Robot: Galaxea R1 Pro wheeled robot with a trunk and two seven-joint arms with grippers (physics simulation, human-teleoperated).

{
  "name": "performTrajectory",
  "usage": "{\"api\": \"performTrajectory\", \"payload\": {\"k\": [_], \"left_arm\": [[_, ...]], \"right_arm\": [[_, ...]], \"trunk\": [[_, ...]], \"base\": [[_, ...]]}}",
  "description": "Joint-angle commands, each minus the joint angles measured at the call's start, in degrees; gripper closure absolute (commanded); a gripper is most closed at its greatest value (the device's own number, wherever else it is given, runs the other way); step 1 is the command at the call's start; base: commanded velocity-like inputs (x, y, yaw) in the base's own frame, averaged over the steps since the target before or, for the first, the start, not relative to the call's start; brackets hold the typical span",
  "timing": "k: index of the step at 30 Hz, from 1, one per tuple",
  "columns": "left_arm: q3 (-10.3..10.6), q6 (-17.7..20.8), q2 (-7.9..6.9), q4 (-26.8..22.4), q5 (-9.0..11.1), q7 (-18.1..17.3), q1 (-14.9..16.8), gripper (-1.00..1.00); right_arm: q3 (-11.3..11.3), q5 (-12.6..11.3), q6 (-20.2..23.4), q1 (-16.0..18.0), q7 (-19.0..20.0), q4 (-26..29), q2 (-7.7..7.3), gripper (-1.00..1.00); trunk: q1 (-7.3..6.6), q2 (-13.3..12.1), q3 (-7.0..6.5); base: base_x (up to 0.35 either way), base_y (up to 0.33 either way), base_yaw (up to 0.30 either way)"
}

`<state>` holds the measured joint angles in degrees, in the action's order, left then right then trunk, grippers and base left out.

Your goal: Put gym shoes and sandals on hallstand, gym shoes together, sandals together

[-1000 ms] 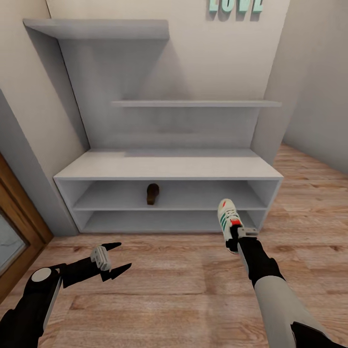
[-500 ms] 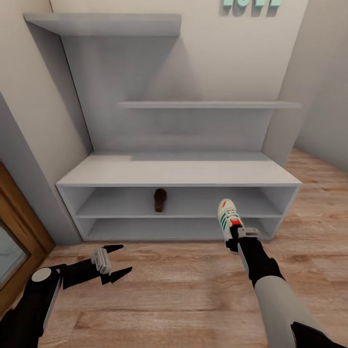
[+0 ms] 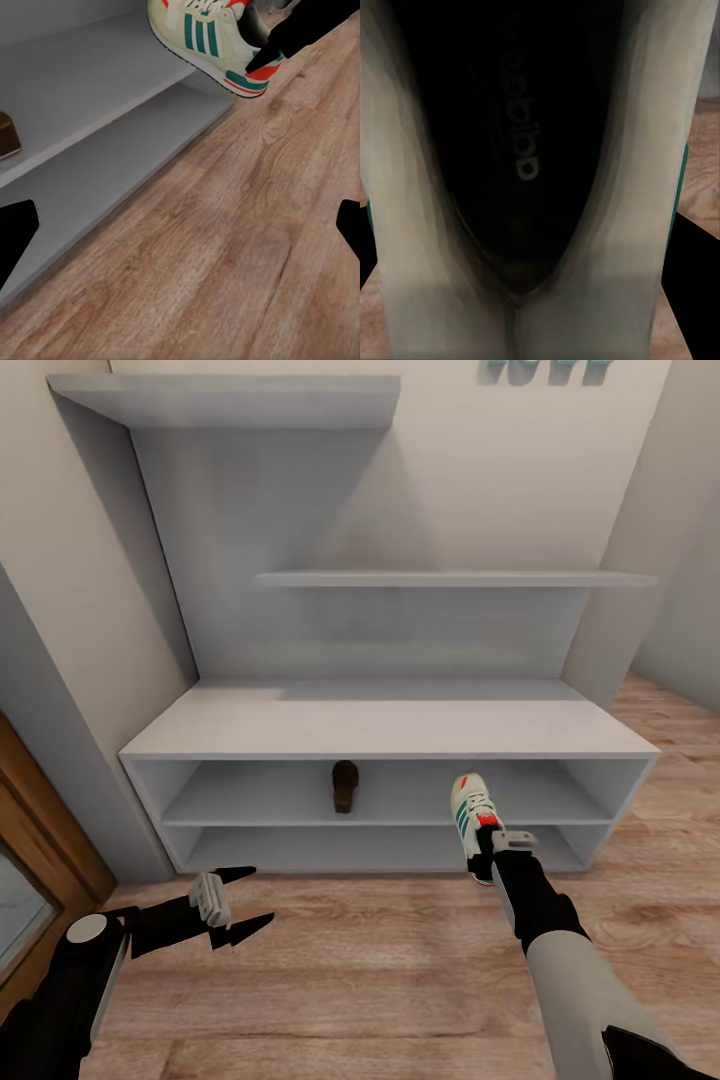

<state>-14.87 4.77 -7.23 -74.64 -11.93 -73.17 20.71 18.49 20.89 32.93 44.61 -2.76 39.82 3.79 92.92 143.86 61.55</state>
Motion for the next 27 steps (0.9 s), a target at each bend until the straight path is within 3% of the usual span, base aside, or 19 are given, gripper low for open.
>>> {"api": "performTrajectory", "payload": {"k": [1, 6, 19, 27], "left_arm": [[-0.1, 0.5, 0.02, -0.1, -0.2, -0.3, 0.0, -1.0], [-0.1, 0.5, 0.02, -0.1, -0.2, -0.3, 0.0, -1.0], [0.0, 0.5, 0.02, -0.1, -0.3, -0.3, 0.0, -1.0], [0.1, 0.5, 0.02, -0.1, -0.3, -0.3, 0.0, -1.0]], "right_arm": [[0.2, 0.0, 0.2, 0.0, -0.1, 0.1, 0.06, 1.0], [0.2, 0.0, 0.2, 0.0, -0.1, 0.1, 0.04, 1.0], [0.3, 0.0, 0.2, 0.0, -0.1, 0.0, -0.01, 1.0], [0.3, 0.0, 0.2, 0.0, -0.1, 0.0, -0.01, 1.0]], "trunk": [[-0.01, 0.0, 0.05], [-0.01, 0.0, 0.05], [-0.01, 0.0, 0.05], [-0.01, 0.0, 0.05]], "base": [[0.025, 0.008, 0.0], [0.139, 0.079, 0.0], [0.306, 0.038, 0.0], [0.054, 0.0, 0.0]]}}
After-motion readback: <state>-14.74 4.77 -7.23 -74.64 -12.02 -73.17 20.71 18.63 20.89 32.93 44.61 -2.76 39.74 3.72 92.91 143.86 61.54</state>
